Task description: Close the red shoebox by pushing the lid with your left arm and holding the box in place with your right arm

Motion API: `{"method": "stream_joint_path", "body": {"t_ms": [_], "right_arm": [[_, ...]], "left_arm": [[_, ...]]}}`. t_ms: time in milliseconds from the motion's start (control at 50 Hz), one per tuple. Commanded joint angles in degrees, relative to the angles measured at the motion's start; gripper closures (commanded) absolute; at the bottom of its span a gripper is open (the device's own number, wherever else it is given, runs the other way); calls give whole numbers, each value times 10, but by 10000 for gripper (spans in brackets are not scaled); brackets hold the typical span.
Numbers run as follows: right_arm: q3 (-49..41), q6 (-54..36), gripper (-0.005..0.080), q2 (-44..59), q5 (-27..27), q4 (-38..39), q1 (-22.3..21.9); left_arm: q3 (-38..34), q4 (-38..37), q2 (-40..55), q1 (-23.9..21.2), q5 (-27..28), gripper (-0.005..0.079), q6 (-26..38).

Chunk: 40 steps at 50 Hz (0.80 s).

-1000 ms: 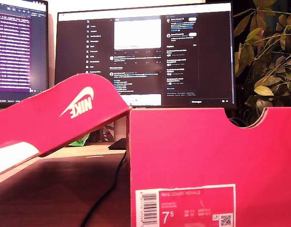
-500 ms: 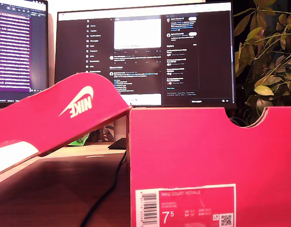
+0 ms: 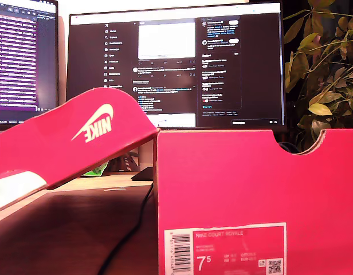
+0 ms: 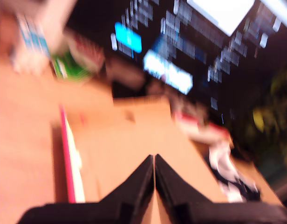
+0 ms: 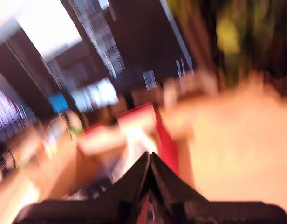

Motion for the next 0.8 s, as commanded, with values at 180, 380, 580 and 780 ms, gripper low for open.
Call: {"method": "stream_joint_path", "body": {"t_ms": [180, 380, 580, 780], "right_arm": [[63, -84, 764, 160, -41, -9, 2], [71, -118, 764, 280, -92, -8, -1], [71, -138, 764, 376, -139, 11, -14], [71, -138, 764, 448, -158, 45, -21]], "left_arm": [[53, -29, 171, 28, 47, 761, 63], [78, -47, 291, 72, 61, 762, 105], [80, -46, 374, 115, 93, 762, 119], [80, -45, 456, 137, 141, 762, 125]]}}
